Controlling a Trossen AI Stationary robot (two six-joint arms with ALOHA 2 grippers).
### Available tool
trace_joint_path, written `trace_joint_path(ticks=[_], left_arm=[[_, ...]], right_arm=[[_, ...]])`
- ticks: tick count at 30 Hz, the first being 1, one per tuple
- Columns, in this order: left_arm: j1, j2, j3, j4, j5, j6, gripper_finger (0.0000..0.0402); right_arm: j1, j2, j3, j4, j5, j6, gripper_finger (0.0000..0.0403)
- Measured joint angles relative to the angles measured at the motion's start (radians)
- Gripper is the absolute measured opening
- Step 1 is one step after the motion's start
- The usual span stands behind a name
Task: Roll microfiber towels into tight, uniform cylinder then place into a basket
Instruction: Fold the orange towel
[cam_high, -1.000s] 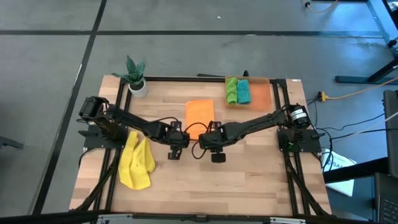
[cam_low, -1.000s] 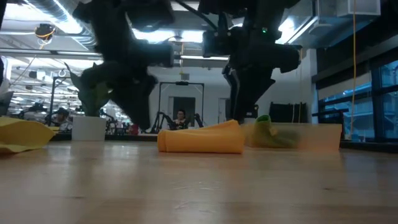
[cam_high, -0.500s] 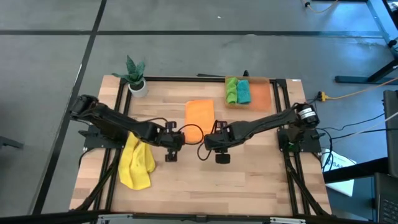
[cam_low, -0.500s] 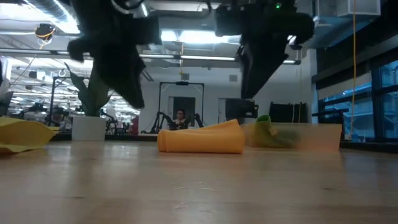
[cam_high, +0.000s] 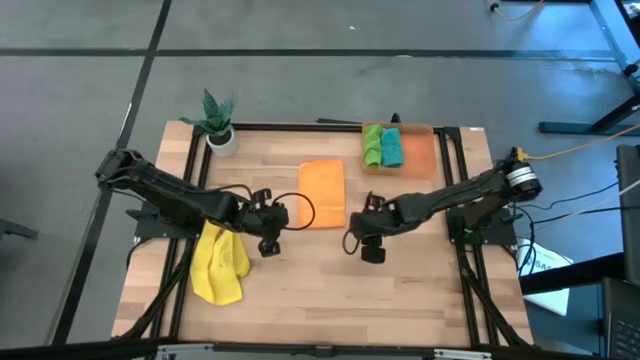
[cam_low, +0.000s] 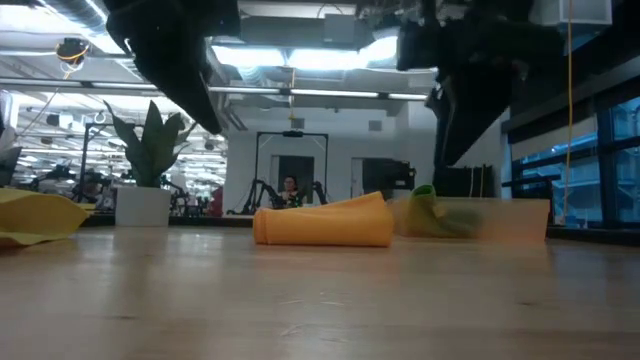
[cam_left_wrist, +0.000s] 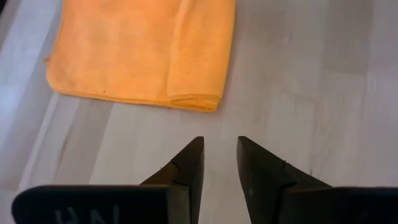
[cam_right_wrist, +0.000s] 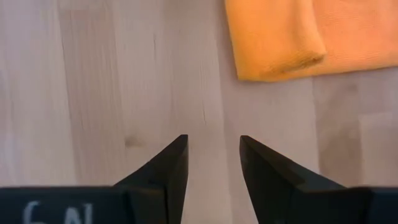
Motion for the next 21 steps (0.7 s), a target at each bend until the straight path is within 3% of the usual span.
trace_joint_path(ticks=[7,21], left_arm=[[-0.001,0.064,0.0,0.102,-0.013,0.065,0.0085],[0.004,0.094,0.0,0.109,-0.038,0.061,0.0085]], right_arm=[[0.003,-0.1,-0.173,0.223,-0.002,0.035,0.0146],[0.002,-0.089,-0.186,0.255,-0.003,-0.059,0.0146]])
